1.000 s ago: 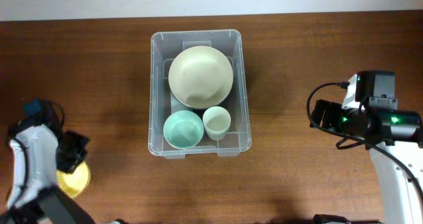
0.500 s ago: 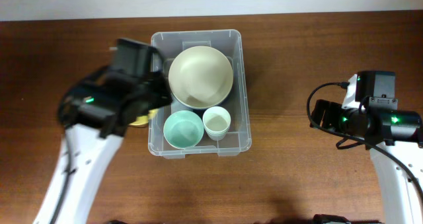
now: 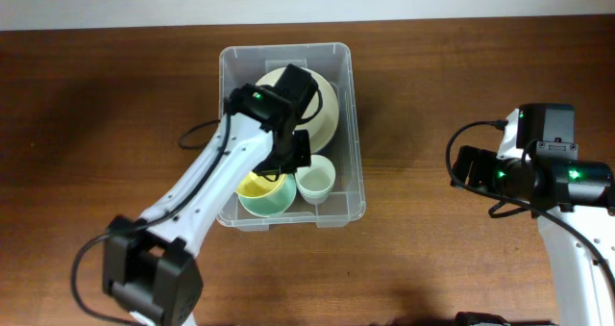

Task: Pack container
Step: 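Carry the yellow bowl with the left gripper onto the mint-green bowl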

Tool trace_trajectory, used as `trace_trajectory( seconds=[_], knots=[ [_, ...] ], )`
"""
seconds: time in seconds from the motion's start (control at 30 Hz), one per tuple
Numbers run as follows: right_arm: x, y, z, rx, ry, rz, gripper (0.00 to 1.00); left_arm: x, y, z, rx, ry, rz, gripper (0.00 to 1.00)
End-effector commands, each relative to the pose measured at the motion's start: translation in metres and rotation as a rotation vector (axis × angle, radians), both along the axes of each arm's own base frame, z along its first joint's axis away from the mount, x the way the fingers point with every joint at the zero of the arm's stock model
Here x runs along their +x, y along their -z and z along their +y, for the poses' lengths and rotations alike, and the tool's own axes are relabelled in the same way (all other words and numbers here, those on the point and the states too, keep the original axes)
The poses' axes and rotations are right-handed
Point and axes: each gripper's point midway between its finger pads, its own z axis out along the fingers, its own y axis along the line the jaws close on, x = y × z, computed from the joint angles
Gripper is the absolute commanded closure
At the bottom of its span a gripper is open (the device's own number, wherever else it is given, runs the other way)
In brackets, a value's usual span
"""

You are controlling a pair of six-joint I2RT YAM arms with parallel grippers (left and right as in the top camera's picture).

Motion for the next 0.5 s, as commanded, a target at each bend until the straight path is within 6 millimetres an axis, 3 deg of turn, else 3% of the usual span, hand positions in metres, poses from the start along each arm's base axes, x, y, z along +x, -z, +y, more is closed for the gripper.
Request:
trace_trajectory(
  seconds=[0.0,0.03,0.1,0.23,0.37,0.47],
  knots=[
    [0.000,-0.002,-0.001,-0.008,0.005,-0.006,0.01,-0.001,0.013,-0.002,0.008,0.001,0.043,0.99],
    [0.000,-0.002,-0.001,-0.008,0.005,-0.007,0.01,-0.001,0.014,-0.002,0.012,0.001,0.048,0.99],
    [0.000,-0.002,-0.001,-0.008,0.005,-0.007,0.01,-0.003,0.015,-0.001,0.016,0.001,0.055,0.79],
    [0.000,-0.002,-0.001,-0.008,0.005,-0.007,0.01,-0.003,0.015,-0.001,0.017,0.001,0.056,0.58],
    [0.000,-0.002,-0.001,-0.007,0.005,-0.007,0.01,0.000,0.012,0.007,0.048,-0.008,0.035,0.58],
    [0.001,-0.002,-0.001,-0.007,0.004,-0.009,0.01,0.012,-0.008,0.032,0.097,-0.056,-0.033,0.58]
  ],
)
